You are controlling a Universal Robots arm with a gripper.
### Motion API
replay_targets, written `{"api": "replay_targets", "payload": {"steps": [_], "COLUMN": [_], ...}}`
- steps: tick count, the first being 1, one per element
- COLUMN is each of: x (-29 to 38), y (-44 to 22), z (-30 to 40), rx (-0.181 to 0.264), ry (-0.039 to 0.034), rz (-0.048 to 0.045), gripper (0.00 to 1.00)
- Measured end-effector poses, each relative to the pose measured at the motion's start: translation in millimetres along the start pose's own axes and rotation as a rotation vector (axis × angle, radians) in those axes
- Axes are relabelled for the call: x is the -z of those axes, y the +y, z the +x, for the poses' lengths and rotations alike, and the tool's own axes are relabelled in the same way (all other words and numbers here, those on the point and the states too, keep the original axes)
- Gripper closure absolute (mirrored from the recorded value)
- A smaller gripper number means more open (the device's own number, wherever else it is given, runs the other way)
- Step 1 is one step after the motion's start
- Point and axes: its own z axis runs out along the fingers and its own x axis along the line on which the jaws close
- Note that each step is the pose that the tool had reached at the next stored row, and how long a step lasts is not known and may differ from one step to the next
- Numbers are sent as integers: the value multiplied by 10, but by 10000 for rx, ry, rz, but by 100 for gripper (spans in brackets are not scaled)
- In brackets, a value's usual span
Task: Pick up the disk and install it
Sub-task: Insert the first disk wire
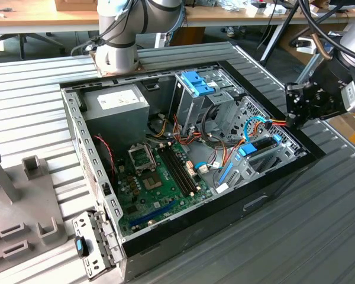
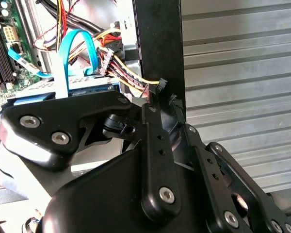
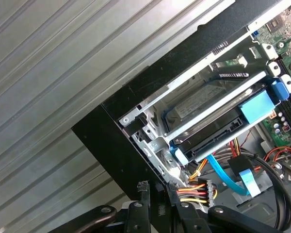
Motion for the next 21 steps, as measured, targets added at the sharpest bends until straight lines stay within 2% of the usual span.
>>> {"api": "replay_targets", "payload": {"steps": [6, 15, 17, 21], "x": [-1, -6, -11, -30], "y": [37, 28, 7, 8], "z": [-42, -50, -25, -22], "rx": [0, 0, 0, 0], "ry": [1, 2, 2, 2], "rz": [7, 6, 5, 5], "gripper": [73, 73, 73, 73]}}
